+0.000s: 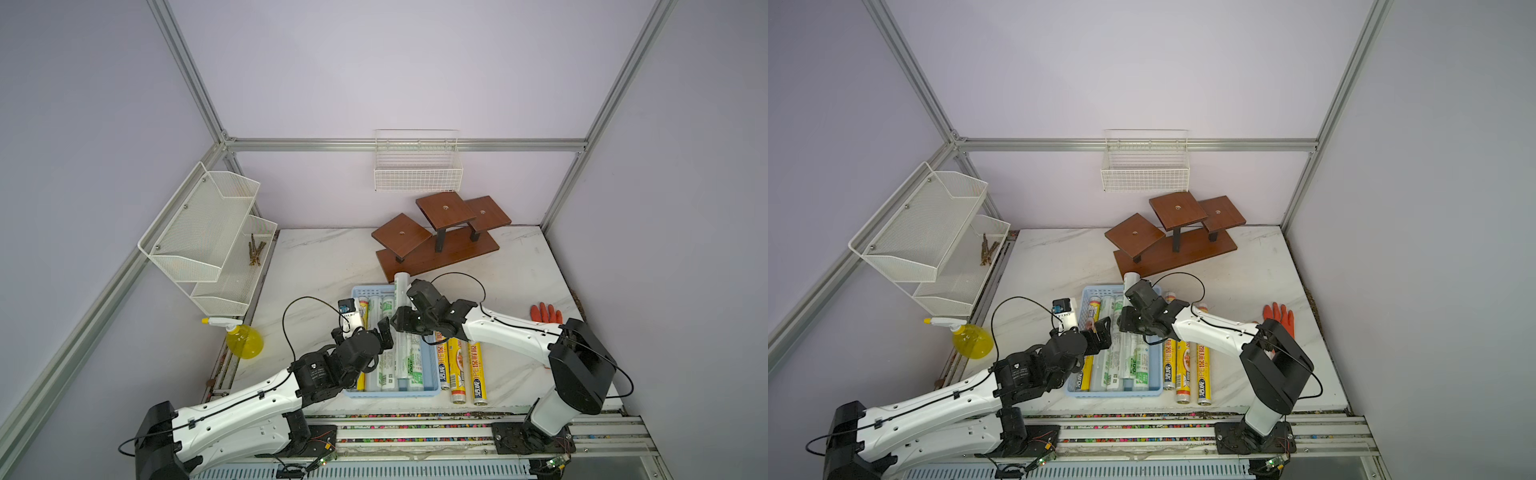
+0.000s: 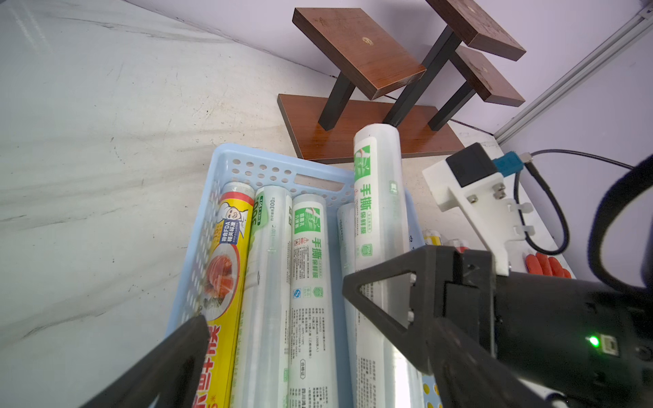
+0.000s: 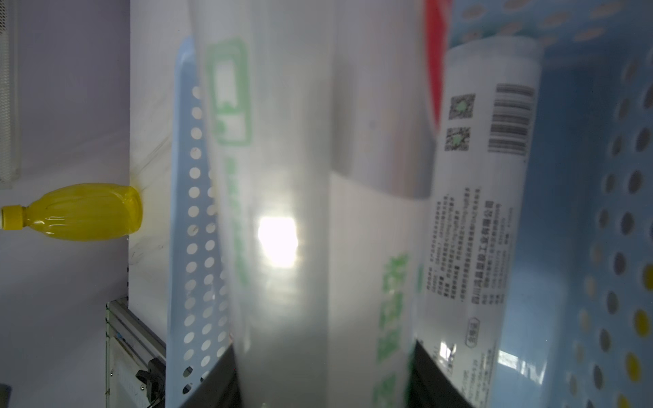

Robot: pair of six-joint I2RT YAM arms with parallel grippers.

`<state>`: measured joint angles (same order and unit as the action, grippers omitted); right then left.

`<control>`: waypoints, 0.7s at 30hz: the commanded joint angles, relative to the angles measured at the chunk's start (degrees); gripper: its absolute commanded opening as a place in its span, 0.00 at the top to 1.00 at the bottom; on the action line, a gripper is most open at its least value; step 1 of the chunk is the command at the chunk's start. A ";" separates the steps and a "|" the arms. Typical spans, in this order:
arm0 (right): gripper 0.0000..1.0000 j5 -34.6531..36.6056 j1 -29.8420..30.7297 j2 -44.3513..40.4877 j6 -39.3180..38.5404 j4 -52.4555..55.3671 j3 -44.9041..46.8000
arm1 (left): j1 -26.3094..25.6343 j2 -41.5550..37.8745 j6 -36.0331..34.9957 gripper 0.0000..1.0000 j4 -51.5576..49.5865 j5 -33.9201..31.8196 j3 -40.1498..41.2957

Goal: Put the plastic wrap into the basket
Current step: Place the plastic wrap in the basket.

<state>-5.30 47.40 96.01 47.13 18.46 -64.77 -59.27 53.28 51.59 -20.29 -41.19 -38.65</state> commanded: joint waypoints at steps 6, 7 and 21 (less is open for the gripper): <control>0.62 -4.32 0.68 -0.20 -2.21 1.92 -2.75 | 0.30 -0.19 0.62 0.00 1.29 -0.59 -0.72; 0.62 -4.94 0.79 -0.11 -2.30 2.64 -2.97 | 0.29 -0.04 0.61 0.00 1.33 -0.52 -0.71; 0.59 -6.10 0.94 -0.21 2.08 -0.47 2.91 | 0.34 1.91 1.58 0.00 3.12 1.12 -0.99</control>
<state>-11.44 47.92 96.36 47.13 21.34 -63.00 -59.27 55.18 52.01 -19.81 -40.36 -38.65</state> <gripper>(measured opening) 0.538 0.997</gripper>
